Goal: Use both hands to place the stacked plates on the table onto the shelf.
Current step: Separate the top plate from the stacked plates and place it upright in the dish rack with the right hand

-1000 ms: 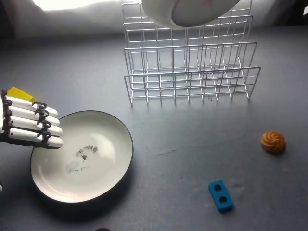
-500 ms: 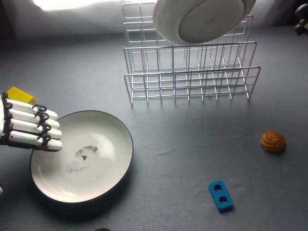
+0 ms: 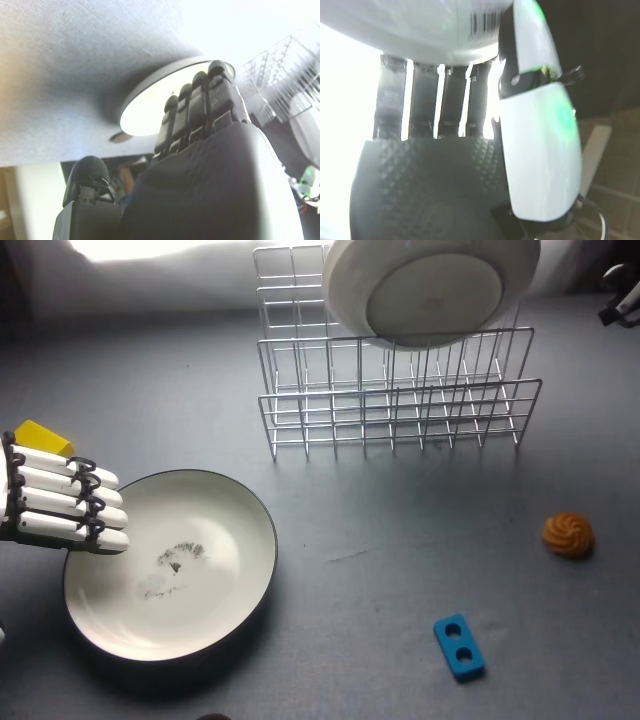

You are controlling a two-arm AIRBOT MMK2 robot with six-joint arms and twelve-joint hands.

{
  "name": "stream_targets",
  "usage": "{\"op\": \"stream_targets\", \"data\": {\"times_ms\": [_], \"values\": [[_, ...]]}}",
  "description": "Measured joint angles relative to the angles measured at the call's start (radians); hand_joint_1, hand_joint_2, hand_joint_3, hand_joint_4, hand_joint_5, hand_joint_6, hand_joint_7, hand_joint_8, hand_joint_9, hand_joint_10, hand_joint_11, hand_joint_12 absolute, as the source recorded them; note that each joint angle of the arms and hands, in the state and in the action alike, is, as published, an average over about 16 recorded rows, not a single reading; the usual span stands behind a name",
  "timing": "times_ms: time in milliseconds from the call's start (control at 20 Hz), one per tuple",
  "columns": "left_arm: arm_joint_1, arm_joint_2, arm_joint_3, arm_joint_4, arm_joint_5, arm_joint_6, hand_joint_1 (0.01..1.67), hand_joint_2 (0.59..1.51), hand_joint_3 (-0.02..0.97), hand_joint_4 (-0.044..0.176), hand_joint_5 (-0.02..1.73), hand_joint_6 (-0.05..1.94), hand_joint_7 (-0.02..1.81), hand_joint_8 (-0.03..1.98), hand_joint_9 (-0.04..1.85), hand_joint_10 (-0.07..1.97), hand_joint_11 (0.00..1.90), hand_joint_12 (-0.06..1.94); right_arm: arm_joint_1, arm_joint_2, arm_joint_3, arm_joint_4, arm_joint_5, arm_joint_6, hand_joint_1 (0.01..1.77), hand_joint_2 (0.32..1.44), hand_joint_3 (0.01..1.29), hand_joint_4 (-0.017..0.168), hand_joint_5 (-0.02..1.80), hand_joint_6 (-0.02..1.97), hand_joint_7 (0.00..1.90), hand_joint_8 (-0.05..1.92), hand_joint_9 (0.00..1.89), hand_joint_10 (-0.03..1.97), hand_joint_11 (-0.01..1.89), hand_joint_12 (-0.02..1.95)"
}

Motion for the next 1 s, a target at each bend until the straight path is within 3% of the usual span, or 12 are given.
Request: {"op": "stream_targets", "data": {"times_ms": [1000], "values": [[-0.005,-0.001,0.007,0.0,0.007,0.0,0.01,1.179,0.014,-0.001,0.02,0.01,0.02,0.0,0.02,0.01,0.02,0.0,-0.078,-0.076,0.103,0.005,-0.001,0.017,1.23,1.03,0.01,-0.006,0.89,0.84,1.07,0.93,1.07,0.67,0.72,1.33]]}}
